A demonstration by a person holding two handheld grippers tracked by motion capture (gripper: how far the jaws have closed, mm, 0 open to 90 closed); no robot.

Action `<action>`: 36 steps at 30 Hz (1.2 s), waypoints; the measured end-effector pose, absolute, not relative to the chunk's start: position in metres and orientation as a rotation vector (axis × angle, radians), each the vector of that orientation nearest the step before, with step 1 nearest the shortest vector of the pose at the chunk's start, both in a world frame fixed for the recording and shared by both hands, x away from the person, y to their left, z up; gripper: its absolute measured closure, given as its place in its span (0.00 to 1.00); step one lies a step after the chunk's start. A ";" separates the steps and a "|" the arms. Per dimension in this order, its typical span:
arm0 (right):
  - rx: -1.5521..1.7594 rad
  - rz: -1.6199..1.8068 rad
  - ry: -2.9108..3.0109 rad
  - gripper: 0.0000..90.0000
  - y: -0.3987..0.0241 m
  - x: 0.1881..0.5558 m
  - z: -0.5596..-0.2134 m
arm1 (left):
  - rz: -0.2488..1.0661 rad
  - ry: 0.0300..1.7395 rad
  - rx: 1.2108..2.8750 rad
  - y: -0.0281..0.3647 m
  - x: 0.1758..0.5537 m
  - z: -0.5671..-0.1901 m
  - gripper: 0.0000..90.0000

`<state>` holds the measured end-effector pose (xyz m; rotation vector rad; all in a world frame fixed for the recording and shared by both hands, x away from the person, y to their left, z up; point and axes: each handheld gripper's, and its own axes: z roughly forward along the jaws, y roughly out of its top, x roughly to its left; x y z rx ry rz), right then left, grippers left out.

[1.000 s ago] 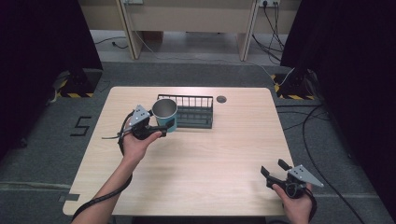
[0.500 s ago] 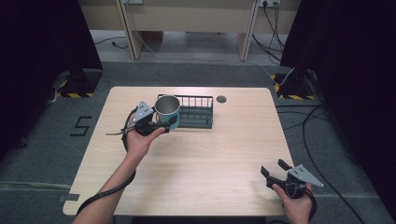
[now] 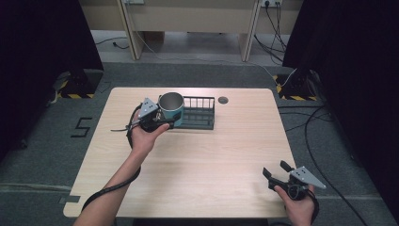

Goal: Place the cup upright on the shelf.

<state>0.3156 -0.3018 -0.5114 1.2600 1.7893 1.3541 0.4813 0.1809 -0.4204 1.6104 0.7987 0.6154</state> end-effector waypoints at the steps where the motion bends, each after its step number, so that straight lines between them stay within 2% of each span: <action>1: 1.260 1.354 1.789 0.21 -0.302 0.316 -0.511 | 0.616 0.799 1.610 0.180 0.482 -0.420 0.18; 36: 1.251 1.348 1.797 0.21 -0.302 0.315 -0.511 | 0.609 0.818 1.577 0.162 0.508 -0.409 0.18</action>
